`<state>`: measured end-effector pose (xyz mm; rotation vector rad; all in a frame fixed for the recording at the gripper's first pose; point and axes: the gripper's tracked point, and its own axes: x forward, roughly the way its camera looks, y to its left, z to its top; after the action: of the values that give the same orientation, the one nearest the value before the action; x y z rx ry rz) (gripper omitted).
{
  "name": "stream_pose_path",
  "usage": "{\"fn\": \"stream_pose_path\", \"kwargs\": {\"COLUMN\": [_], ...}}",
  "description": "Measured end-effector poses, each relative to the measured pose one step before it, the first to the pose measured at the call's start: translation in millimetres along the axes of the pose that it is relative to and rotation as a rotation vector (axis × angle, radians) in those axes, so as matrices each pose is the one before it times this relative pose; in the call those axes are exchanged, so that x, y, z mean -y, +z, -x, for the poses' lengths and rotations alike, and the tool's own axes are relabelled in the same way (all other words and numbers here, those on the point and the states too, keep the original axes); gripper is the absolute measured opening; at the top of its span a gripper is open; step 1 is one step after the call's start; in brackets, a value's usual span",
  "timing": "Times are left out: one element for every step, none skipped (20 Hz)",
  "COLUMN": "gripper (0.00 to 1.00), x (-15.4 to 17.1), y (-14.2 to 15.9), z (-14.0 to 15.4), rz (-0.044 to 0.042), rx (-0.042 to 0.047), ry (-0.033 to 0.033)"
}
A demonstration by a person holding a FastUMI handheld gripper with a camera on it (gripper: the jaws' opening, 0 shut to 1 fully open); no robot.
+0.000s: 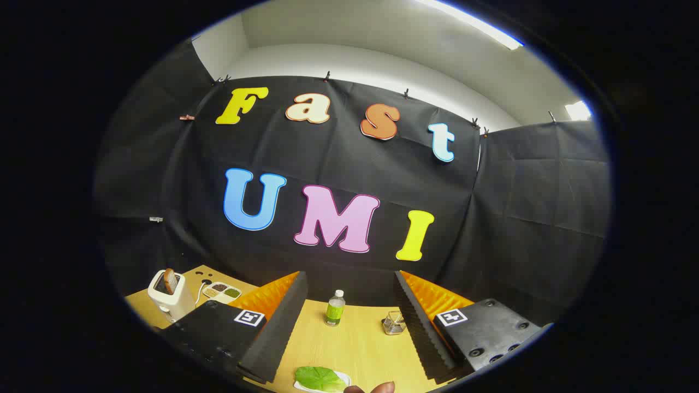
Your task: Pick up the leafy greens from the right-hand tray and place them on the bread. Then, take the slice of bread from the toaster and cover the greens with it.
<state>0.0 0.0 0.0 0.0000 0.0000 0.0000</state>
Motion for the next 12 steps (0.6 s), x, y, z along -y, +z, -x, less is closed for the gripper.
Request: {"fn": "stream_pose_path", "kwargs": {"gripper": [0.98,0.98,0.98,0.98,0.98,0.98,0.98,0.98,0.98,0.98,0.98,0.98], "x": [0.49,-1.41,1.37,0.97,0.31,-1.08,-1.43,-1.18,0.43,-0.03,-0.15,-0.32], "y": [1.55,0.6,-0.62,-0.27,-0.14,-0.52,-0.26,-0.25,-0.63,-0.09,0.04,1.2], "z": [-0.39,-0.38,0.35,0.63,0.31,0.38,0.11,0.63,0.33,0.37,0.53,-0.27], "rz": [0.00207,0.00445,0.0042,0.00308,-0.00133,-0.00494,-0.00433,-0.00042,0.00116,0.00216,0.00318,0.00535], "rx": [0.00312,0.0008,0.00036,0.00167,-0.00031,-0.00141,-0.00178,-0.00118,-0.00278,-0.00276,0.00045,0.0], "ry": [-0.00176,0.00818,0.00364,-0.00022,-0.00164,0.00107,0.0022,0.00014,0.00185,0.00259,0.0039,0.0014]}}
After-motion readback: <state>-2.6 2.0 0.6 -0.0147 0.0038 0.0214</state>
